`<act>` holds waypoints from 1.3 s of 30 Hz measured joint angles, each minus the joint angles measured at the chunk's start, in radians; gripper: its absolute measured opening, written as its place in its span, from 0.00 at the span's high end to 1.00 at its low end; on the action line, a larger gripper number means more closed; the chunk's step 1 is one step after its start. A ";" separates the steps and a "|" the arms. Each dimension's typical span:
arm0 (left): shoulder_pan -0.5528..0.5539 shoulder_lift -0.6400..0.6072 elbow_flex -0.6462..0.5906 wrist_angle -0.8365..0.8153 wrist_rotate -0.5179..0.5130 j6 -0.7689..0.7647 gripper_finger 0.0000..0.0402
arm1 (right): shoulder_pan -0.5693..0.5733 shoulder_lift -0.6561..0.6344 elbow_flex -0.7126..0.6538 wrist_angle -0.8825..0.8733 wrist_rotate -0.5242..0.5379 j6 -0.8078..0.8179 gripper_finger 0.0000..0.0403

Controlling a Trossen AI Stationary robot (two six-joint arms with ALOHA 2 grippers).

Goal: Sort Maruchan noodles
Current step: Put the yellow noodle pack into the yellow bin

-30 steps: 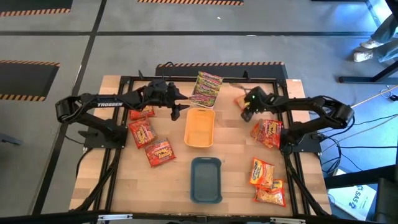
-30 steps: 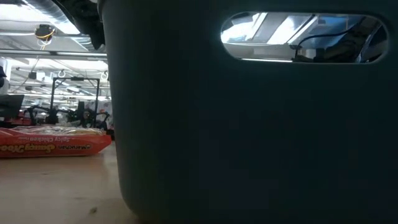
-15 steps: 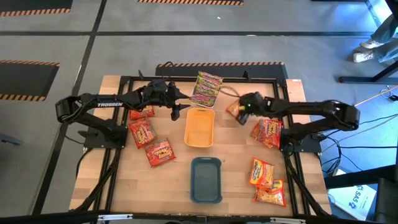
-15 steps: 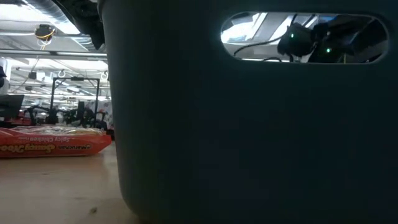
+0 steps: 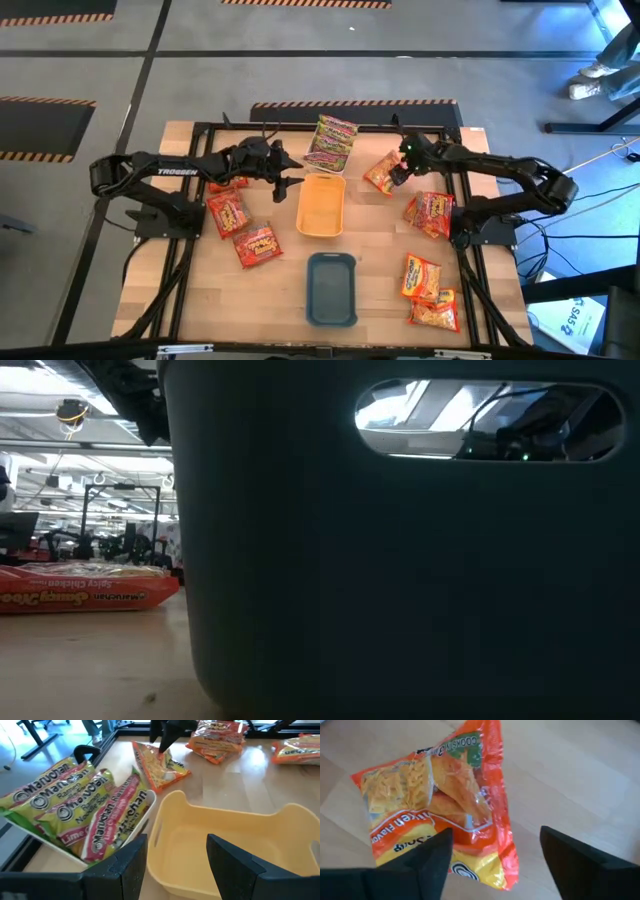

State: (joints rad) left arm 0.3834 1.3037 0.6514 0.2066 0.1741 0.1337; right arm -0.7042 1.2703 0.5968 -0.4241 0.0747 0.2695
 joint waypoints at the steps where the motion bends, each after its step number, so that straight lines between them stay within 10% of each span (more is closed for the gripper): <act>1: -0.003 0.000 0.000 0.000 0.000 0.000 0.51 | -0.014 0.014 0.000 0.012 -0.032 -0.023 0.25; 10: -0.047 0.000 -0.001 0.049 -0.001 -0.002 0.51 | -0.041 0.108 0.000 0.091 -0.172 -0.159 0.30; 25: -0.123 0.000 -0.002 0.105 -0.022 0.004 0.51 | -0.041 0.107 0.000 0.269 -0.165 -0.332 0.98; 39: -0.128 0.000 -0.002 0.162 -0.292 -0.019 0.50 | 0.039 0.101 0.000 0.267 -0.139 -0.354 0.99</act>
State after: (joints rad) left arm 0.2550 1.3034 0.6495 0.3687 -0.1174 0.1151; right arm -0.6650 1.3716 0.5968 -0.1573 -0.0645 -0.0845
